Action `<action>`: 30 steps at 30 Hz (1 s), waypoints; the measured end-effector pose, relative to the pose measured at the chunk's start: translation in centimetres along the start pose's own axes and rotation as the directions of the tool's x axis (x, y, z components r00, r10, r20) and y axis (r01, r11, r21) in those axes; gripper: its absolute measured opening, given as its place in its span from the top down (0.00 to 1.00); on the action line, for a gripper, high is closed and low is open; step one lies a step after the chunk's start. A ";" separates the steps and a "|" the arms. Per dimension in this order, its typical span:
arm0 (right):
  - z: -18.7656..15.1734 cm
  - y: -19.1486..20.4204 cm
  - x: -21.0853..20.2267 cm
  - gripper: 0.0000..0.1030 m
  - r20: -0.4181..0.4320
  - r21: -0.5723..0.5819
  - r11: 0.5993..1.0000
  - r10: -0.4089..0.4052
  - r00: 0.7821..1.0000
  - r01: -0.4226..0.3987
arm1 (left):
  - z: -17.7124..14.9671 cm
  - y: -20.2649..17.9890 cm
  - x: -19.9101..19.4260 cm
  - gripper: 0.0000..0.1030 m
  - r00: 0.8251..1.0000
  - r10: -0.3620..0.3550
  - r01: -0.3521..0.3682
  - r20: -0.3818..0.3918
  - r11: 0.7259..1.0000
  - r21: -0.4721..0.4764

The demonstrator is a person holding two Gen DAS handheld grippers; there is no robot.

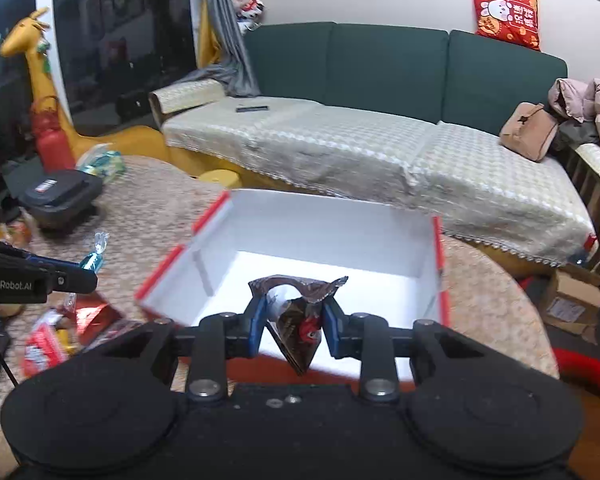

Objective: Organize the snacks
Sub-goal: 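Carry both sweets over the red box and open both tools to drop them, then withdraw both tools from the box back toward the snack pile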

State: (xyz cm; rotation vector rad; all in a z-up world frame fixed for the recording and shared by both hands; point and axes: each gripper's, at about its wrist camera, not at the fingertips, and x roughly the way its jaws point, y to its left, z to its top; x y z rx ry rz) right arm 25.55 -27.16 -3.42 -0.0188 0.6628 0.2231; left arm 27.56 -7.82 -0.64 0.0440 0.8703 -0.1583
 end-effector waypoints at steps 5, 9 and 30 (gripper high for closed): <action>0.5 -1.7 2.6 0.71 -0.046 -0.011 1.000 -0.025 0.999 0.025 | 1.7 -1.9 3.7 0.88 0.999 -0.023 0.024 -0.027 0.999 0.027; 0.4 -2.3 4.9 0.71 -0.098 -0.011 0.999 -0.035 0.995 0.034 | 2.0 -2.7 6.4 0.88 0.997 -0.027 0.031 -0.074 0.998 0.053; -0.7 -2.0 5.8 0.70 -0.209 0.014 1.000 0.017 0.978 -0.015 | 0.7 -2.7 6.9 0.88 0.992 -0.021 0.028 -0.122 0.998 0.051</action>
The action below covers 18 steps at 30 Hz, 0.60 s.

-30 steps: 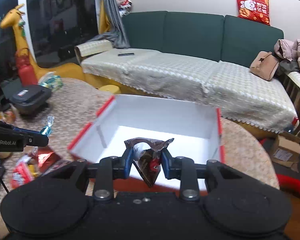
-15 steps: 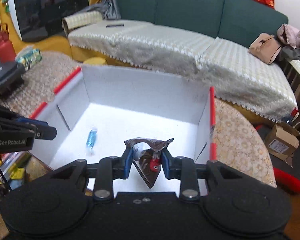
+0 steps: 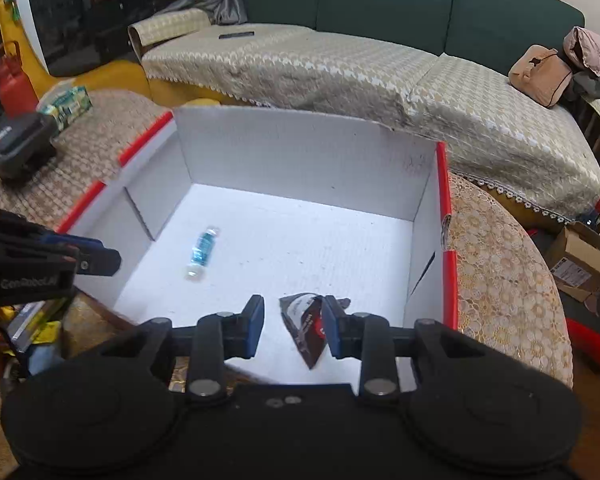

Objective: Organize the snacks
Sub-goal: 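Withdraw both tools from the box back toward the snack pile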

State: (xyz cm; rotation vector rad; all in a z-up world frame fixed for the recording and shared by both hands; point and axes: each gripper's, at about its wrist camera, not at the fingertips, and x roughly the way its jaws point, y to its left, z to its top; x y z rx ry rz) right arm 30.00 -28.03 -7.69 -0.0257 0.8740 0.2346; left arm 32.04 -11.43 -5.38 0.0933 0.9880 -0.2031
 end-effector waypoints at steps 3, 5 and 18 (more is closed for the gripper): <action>-0.2 0.1 -1.3 0.70 0.017 0.003 1.000 0.011 1.000 -0.011 | -0.3 0.1 -1.1 0.85 1.000 -0.006 0.006 0.010 1.000 -0.004; -0.2 0.4 -2.3 0.70 0.029 0.004 1.000 0.015 0.999 -0.015 | -0.5 0.1 -2.0 0.80 1.000 -0.009 0.009 0.019 1.000 -0.008; -1.0 3.1 -8.4 0.70 0.114 -0.001 0.998 0.059 0.992 -0.059 | -3.1 1.5 -8.9 0.41 0.992 -0.011 0.014 0.126 1.000 -0.024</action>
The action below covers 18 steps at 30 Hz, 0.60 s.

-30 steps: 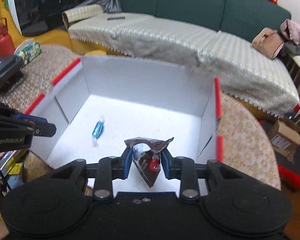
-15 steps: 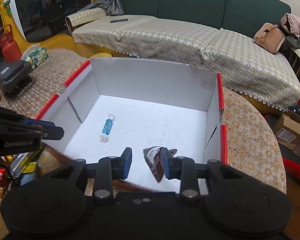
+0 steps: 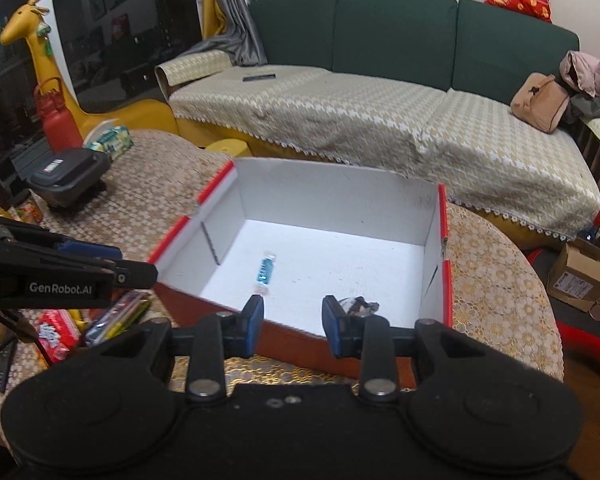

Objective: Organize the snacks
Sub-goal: 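Withdraw both tools from the box back toward the snack pile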

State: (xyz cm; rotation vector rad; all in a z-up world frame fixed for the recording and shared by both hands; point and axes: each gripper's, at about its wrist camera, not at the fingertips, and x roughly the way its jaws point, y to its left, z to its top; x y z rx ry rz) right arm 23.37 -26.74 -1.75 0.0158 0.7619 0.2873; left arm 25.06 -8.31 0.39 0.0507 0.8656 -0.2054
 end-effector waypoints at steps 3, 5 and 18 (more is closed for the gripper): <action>-0.3 1.0 -1.0 0.70 0.009 -0.003 1.000 0.016 1.000 -0.016 | -0.6 0.4 -1.6 0.41 1.000 -0.002 0.002 0.016 1.000 0.002; -0.6 1.7 -1.7 0.70 0.019 -0.012 0.999 0.033 0.999 -0.033 | -1.2 0.7 -2.6 0.37 1.000 -0.002 0.002 0.027 1.000 -0.002; -3.3 6.6 -4.0 0.69 0.030 -0.062 0.993 0.103 0.994 -0.101 | -6.6 5.9 -8.2 0.21 0.995 0.052 -0.045 0.086 0.996 -0.082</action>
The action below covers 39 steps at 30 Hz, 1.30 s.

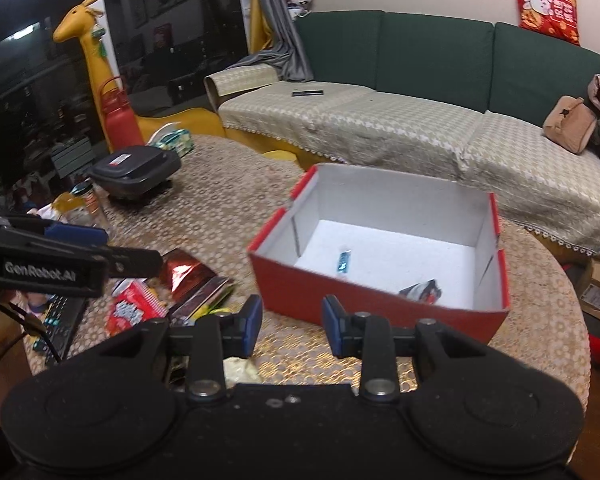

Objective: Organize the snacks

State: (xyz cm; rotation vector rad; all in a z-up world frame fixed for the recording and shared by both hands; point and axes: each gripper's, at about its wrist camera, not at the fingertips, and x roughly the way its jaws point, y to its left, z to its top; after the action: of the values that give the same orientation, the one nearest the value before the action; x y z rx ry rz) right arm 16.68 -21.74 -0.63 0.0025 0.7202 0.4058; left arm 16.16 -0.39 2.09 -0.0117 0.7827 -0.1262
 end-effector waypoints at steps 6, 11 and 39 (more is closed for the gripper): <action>-1.7 1.7 0.8 0.69 -0.036 0.004 0.999 0.035 0.999 -0.034 | -3.1 3.4 -0.7 0.17 0.998 0.059 -0.060 -0.012 0.996 -0.060; -3.0 2.7 1.6 0.68 -0.061 0.007 0.998 0.060 0.996 -0.059 | -5.6 5.3 -0.6 0.17 0.995 0.085 -0.089 -0.042 0.990 -0.109; -5.6 4.3 9.7 0.56 -0.190 -0.076 0.991 0.091 0.978 -0.107 | -9.1 10.5 6.3 0.17 0.979 0.128 -0.142 -0.159 0.987 -0.077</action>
State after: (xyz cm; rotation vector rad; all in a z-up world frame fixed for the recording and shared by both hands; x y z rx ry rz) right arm 18.13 -14.99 -10.50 -0.0824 0.8893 0.5374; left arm 15.29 9.65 -9.38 -0.0324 0.9404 0.0371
